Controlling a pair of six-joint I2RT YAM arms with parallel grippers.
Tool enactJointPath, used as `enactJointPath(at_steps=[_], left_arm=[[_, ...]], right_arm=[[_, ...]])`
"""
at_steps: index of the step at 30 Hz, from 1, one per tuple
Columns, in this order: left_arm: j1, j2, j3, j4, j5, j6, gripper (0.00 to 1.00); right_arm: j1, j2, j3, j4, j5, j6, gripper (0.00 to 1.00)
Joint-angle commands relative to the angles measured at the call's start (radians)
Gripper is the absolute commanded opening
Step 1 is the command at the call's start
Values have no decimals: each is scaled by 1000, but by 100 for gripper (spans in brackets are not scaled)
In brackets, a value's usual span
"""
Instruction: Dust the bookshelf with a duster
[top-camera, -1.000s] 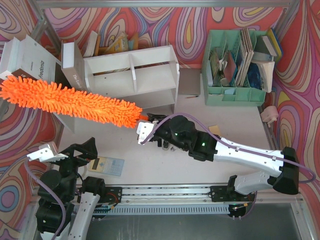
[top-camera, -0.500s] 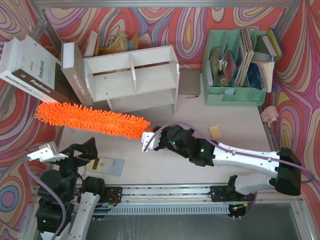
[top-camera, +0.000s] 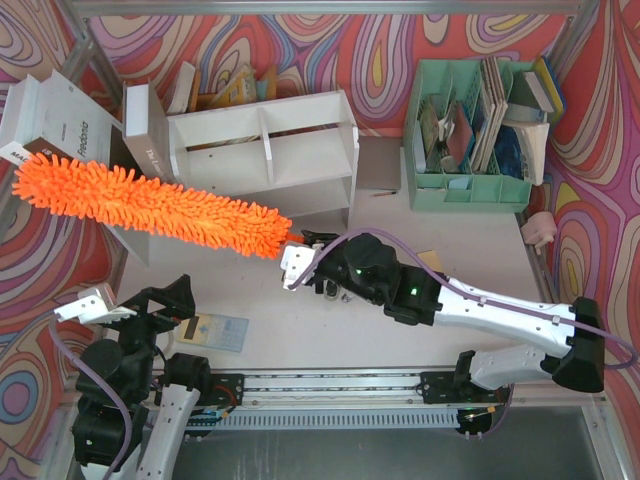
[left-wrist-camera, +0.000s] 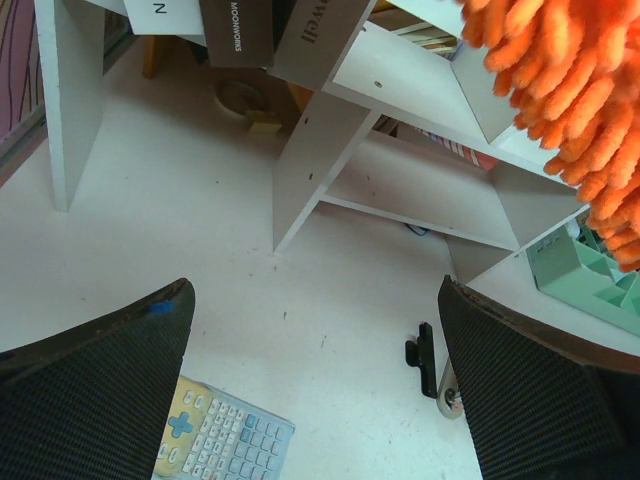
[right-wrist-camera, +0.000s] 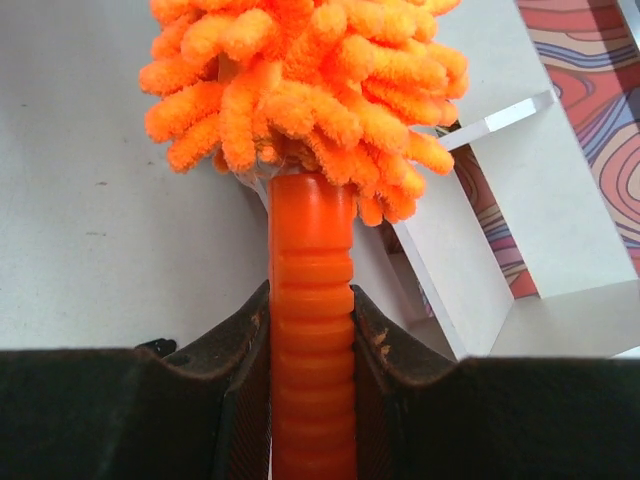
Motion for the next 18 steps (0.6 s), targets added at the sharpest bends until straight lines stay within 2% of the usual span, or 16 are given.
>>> enactJointPath(at_steps=[1, 7, 11, 18], left_arm=[[8, -7, -7, 27, -1, -6, 99], [8, -3, -9, 29, 5, -6, 98], [8, -3, -10, 32, 7, -6, 98], [7, -2, -10, 31, 6, -6, 99]], right_arm=[[-3, -28, -38, 69, 20, 46, 0], [-3, -59, -178, 85, 78, 99, 0], [-3, -70, -210, 82, 93, 117, 0], [-2, -55, -94, 61, 45, 87, 0]])
